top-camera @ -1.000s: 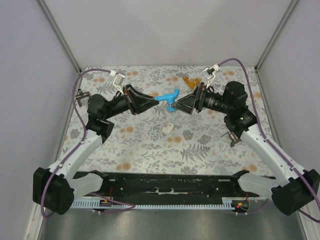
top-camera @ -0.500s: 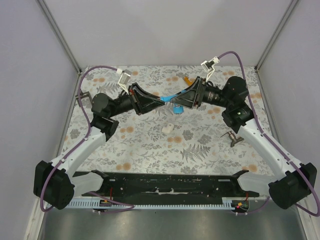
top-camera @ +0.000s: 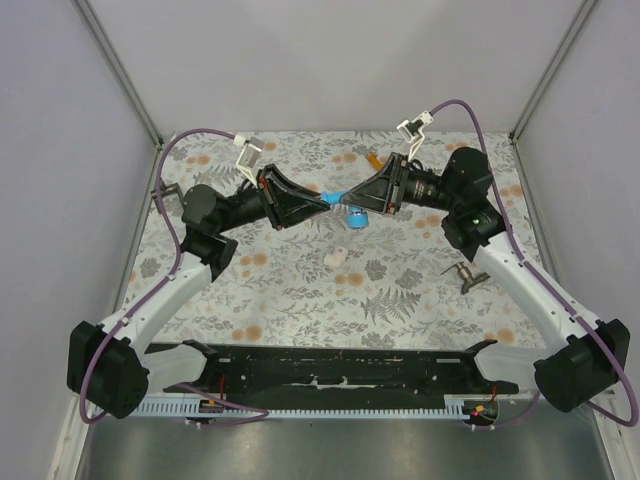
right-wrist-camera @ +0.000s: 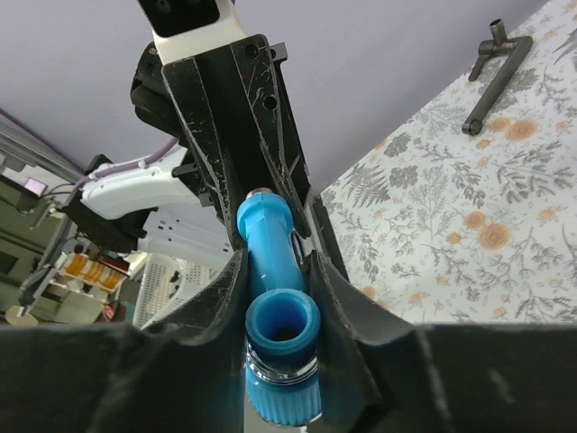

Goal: Install the water faucets

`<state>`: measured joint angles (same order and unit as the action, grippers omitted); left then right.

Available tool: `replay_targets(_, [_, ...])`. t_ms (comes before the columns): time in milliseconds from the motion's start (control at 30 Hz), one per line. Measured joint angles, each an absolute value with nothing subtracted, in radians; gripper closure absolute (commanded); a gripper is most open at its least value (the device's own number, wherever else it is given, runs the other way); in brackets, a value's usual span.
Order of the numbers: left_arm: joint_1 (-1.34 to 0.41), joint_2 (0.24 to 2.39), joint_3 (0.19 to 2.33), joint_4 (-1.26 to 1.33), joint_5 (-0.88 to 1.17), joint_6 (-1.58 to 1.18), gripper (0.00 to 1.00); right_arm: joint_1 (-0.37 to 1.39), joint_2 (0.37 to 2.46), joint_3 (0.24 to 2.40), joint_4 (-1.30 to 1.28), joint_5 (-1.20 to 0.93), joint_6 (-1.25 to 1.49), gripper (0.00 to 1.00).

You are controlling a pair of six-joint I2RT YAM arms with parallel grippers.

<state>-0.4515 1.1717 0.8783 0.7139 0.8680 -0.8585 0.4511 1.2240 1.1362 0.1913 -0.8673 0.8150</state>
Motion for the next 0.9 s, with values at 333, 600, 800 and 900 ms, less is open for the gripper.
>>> replay_targets(333, [-0.456,1.172,0.915,0.562,0.847,-0.786,0.4,0.442,1.221,1.162,0.09,-0.851,0.71,1.0])
replay_targets(600, [-0.458,1.169,0.986,0.105,0.575,-0.566,0.29,0.422,1.121,1.166,-0.252,-0.546,0.468,1.0])
replay_targets(800, [-0.521,1.236,1.007,-0.146,0.308,-0.481,0.29,0.421,1.066,1.126,-0.413,-0.292,0.355,1.0])
replay_targets(900, [-0.59,1.319,1.007,-0.229,0.195,-0.46,0.28,0.421,1.048,1.083,-0.474,-0.197,0.323,1.0])
